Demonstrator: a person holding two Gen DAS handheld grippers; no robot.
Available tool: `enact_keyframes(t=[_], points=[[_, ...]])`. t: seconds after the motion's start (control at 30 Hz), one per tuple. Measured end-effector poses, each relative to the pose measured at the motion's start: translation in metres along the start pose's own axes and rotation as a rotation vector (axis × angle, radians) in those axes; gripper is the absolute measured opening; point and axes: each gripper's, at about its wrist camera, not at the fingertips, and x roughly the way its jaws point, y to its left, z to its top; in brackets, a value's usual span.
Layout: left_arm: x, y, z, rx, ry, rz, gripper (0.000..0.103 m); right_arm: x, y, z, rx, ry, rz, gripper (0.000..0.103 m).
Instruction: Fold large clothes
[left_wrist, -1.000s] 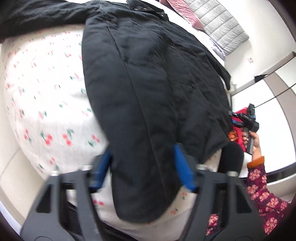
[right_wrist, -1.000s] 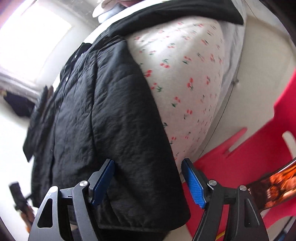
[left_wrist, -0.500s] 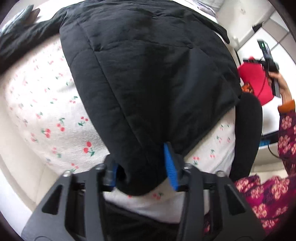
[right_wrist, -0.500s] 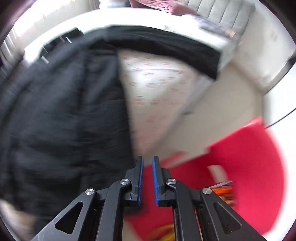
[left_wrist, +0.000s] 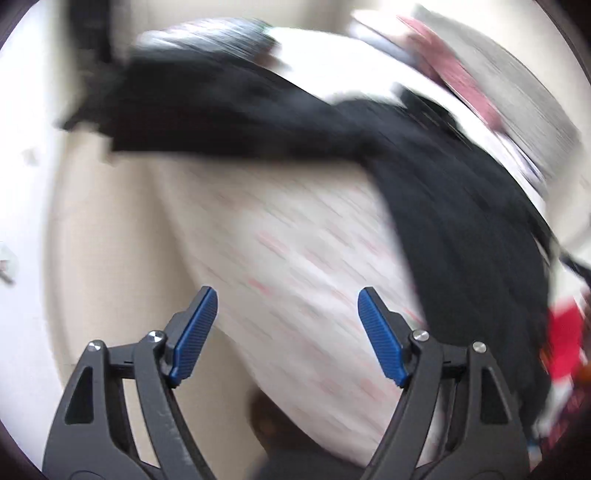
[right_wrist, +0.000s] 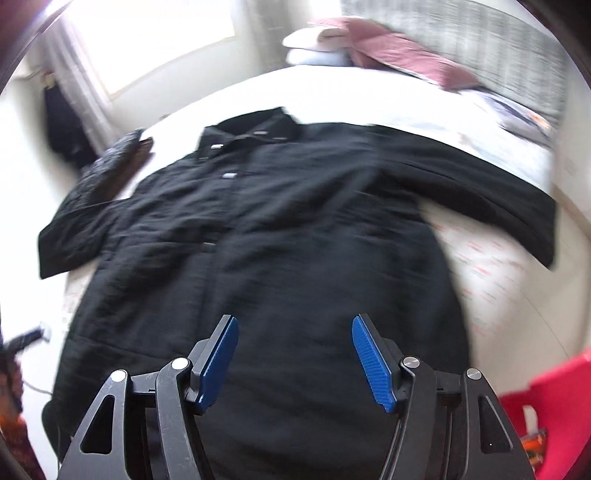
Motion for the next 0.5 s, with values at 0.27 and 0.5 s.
enact_keyframes(t=[0.27, 0.5], points=[[0.047, 0.117, 0.051, -0.226, -0.228, 0.025, 0.079, 0.061, 0.068, 0.024, -0.021, 0.012, 0.098, 0.067], [0.069, 0.132, 0.076, -0.388, -0.319, -0.117, 0.022, 0.098, 0.099, 0.044, 0.009, 0.029, 0.156, 0.067]])
